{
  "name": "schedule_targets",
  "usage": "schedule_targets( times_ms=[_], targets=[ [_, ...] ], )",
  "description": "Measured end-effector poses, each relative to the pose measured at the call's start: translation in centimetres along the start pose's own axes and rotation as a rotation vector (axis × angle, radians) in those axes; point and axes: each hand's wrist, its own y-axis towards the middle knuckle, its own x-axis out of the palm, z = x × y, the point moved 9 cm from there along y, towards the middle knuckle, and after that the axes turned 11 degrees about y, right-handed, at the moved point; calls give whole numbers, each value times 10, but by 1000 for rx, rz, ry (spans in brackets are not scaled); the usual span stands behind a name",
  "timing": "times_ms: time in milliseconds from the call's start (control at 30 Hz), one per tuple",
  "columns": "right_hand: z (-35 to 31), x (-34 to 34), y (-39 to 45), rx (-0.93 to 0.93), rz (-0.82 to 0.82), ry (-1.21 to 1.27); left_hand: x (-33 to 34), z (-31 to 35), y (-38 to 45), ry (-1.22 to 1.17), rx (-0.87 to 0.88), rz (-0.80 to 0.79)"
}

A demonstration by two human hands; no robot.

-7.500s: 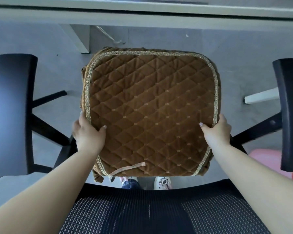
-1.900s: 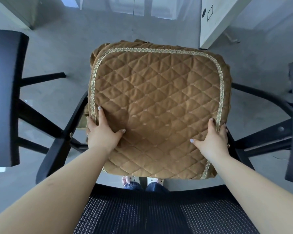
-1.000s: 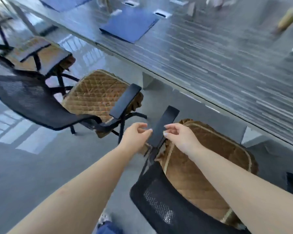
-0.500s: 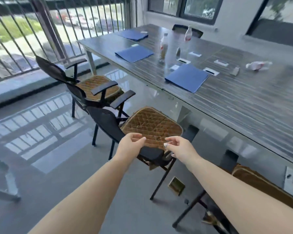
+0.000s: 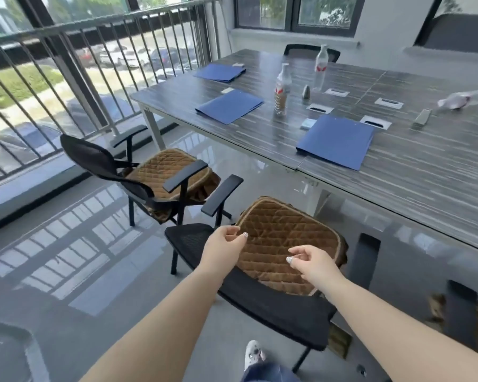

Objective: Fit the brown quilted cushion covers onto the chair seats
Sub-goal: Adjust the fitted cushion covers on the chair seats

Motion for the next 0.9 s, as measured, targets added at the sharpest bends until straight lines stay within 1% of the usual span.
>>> schedule_targets(
  times_ms=[100,233,400,467,500,533,633,700,767,900],
  targets=[
    [-3,8,50,47,43,42,2,6,62,39,-10,-57],
    [7,11,91,161,74,59,1,2,120,39,-88,-117],
    [10,4,132,261,132,73,7,2,187,88,-130,-173],
    [19,1,148,292,172,94,20,-1,215,127,-130,-212],
    [34,-1,157,325,211,108,36,-9,235,165,-139,-260],
    [32,-2,158,322,232,120,36,-8,242,177,-135,-260],
    [67,-2,172,412,326,177,70,-32,279,265,-145,-349],
    [80,1,172,450,364,206,82,-45,297,317,-121,-375],
    [116,3,183,508,410,208,108,-67,323,416,-97,-421],
    [166,5,198,585,465,181,147,-103,363,509,-70,-456]
  ],
)
